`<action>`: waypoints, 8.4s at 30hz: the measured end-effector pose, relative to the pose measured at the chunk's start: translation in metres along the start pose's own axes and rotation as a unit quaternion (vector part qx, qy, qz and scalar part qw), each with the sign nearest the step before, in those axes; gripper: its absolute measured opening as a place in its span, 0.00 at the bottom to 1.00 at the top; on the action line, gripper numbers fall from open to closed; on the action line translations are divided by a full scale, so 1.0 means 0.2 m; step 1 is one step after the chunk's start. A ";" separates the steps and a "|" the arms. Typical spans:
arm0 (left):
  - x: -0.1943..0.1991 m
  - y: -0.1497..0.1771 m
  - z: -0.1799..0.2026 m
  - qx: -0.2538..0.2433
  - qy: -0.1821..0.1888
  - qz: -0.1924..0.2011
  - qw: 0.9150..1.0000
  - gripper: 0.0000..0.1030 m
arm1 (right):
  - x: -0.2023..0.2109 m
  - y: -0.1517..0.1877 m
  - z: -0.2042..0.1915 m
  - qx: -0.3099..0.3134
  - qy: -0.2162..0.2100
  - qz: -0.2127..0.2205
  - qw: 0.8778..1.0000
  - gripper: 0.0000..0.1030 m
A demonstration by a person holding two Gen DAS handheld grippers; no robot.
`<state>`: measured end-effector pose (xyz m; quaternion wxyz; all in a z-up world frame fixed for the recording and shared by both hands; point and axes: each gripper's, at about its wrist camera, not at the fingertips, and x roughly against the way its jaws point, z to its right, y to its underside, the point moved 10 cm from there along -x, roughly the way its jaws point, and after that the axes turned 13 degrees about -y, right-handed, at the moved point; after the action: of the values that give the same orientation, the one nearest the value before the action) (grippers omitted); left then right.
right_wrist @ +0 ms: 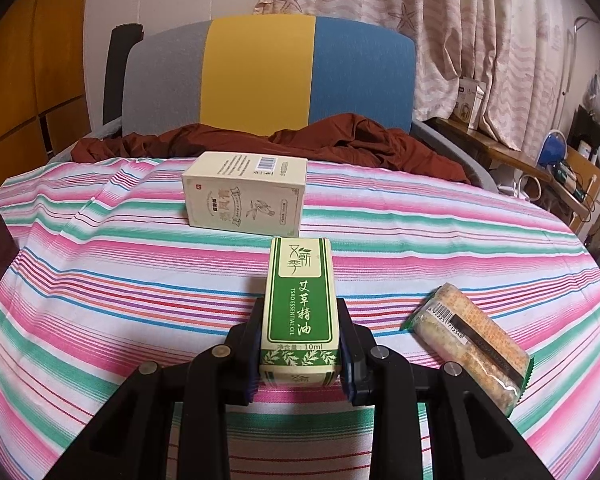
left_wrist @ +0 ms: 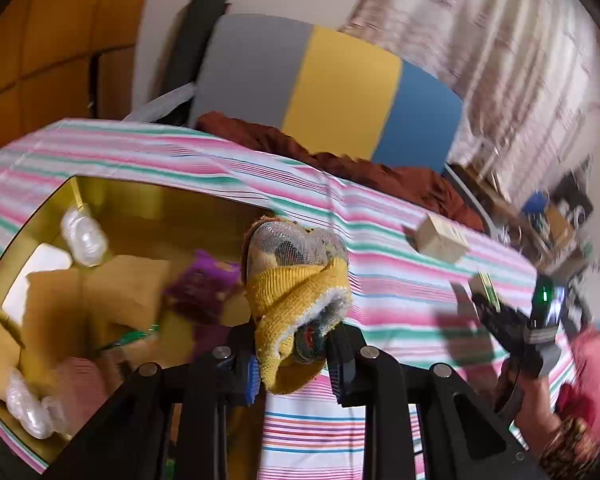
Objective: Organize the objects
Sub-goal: 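Grasp the yellow fuzzy item with the left gripper and carry it over the tray, then open the left gripper to drop the yellow item into the tray, then carry the green box over the tray and open the right gripper, then move both grippers back to the cream box and cracker packet, then grasp the cracker packet with the right gripper while the left grasps the cream box, then lift the cream box with the left gripper while the right lifts the cracker packet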
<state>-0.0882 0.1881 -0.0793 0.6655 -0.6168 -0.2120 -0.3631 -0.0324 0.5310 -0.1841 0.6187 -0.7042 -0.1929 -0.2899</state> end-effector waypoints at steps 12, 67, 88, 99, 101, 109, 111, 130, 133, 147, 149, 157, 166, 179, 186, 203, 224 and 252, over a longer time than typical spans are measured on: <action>-0.28 -0.22 -0.49 0.094 -0.038 -0.050 0.994 0.25 | 0.01 0.00 0.01 0.009 0.026 0.000 1.000 0.30; 0.17 0.14 -0.70 0.068 -0.098 0.019 0.993 0.70 | 0.19 -0.23 -1.24 0.091 -0.230 0.016 0.969 0.30; 0.11 0.18 -0.76 0.089 -0.095 0.012 0.991 0.70 | -0.32 -0.23 -2.13 0.145 -0.279 -0.103 0.944 0.32; 0.12 0.21 -0.63 0.065 -0.080 0.012 0.995 0.70 | -0.13 -0.25 -1.96 0.099 -0.298 -0.060 0.948 0.49; 0.13 0.21 -0.61 0.061 -0.078 0.014 0.995 0.70 | -0.08 -0.24 -1.91 0.090 -0.301 -0.054 0.948 0.49; 0.14 0.26 -0.48 0.034 -0.063 0.009 0.997 0.70 | 0.07 -0.22 -1.72 0.096 -0.267 -0.038 0.958 0.52; 0.14 0.28 -0.43 0.026 -0.059 0.007 0.998 0.70 | 0.09 -0.21 -1.66 0.099 -0.255 -0.038 0.961 0.53; 0.13 0.36 0.12 -0.076 0.003 -0.011 0.997 0.70 | 0.23 -0.08 -0.88 0.084 -0.133 -0.051 0.986 0.63; 0.12 0.39 0.22 -0.091 0.015 -0.022 0.996 0.70 | 0.24 -0.04 -0.74 0.080 -0.115 -0.061 0.988 0.65; 0.07 0.50 0.49 -0.147 0.036 -0.047 0.987 0.70 | 0.19 0.00 0.40 -0.016 0.017 -0.097 0.995 0.85; 0.06 0.50 0.52 -0.151 0.036 -0.049 0.987 0.70 | 0.17 0.02 0.52 -0.040 0.023 -0.097 0.994 0.85; 0.01 0.45 0.68 -0.158 0.042 -0.052 0.985 0.70 | 0.06 0.09 0.65 -0.049 -0.003 -0.119 0.992 0.76; -0.08 0.31 0.94 -0.172 0.056 -0.041 0.983 0.70 | 0.03 0.13 0.53 -0.049 -0.029 -0.152 0.987 0.49; -0.52 -0.07 1.30 -0.139 0.053 -0.032 0.988 0.70 | 0.07 0.18 0.48 -0.102 -0.038 -0.190 0.976 0.48; -0.82 -0.13 1.50 -0.185 0.058 -0.037 0.980 0.71 | 0.07 0.18 0.48 -0.100 -0.044 -0.192 0.975 0.48; -0.55 -0.14 1.77 -0.300 0.104 0.053 0.947 0.86 | 0.10 0.18 0.48 -0.125 -0.054 -0.193 0.972 0.49; -0.86 0.11 1.82 -0.322 0.080 -0.022 0.943 0.49 | 0.04 0.16 0.46 -0.117 -0.048 -0.192 0.973 0.49; -0.32 0.39 1.25 -0.256 0.049 0.025 0.965 0.48 | 0.06 0.09 0.44 -0.081 -0.038 -0.163 0.982 0.47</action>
<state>-0.0299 0.4443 -0.1400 0.5042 -0.7531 -0.0640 -0.4178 0.0021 0.6130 -0.1965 0.4961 -0.7214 -0.3045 -0.3750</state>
